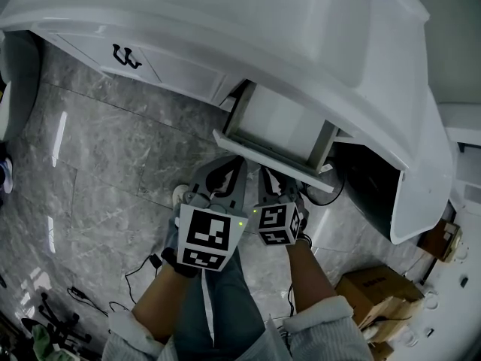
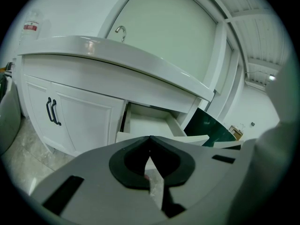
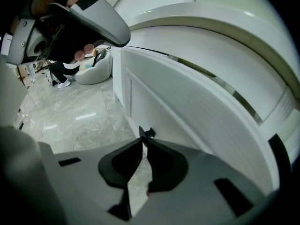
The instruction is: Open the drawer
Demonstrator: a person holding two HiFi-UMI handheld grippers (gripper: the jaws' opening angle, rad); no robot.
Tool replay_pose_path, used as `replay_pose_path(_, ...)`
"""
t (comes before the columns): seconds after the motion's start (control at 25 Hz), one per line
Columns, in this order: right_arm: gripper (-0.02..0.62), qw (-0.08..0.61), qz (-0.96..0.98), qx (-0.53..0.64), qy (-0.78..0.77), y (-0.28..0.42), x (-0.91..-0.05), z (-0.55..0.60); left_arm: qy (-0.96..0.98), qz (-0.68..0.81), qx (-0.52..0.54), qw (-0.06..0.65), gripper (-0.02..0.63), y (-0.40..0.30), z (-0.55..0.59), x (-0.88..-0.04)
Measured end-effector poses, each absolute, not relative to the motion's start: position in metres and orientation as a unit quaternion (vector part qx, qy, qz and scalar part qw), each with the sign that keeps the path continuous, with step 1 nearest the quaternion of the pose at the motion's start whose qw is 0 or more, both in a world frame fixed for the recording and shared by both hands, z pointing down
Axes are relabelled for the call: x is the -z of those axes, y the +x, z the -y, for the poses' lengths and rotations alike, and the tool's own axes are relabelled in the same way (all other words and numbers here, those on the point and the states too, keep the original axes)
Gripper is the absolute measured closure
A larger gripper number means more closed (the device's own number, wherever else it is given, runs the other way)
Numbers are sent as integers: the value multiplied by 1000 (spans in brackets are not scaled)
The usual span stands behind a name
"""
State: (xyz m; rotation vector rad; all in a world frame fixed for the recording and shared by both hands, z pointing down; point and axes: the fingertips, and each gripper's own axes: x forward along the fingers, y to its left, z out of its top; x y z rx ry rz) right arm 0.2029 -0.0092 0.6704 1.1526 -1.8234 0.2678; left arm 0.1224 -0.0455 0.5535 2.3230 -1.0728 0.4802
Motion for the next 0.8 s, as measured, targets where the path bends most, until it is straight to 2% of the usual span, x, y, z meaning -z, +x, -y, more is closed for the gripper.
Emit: replay_pose_path(0.8, 552, 387, 703, -243, 544, 222, -652, -6, 869, 384, -190, 247, 591, 128, 34, -528)
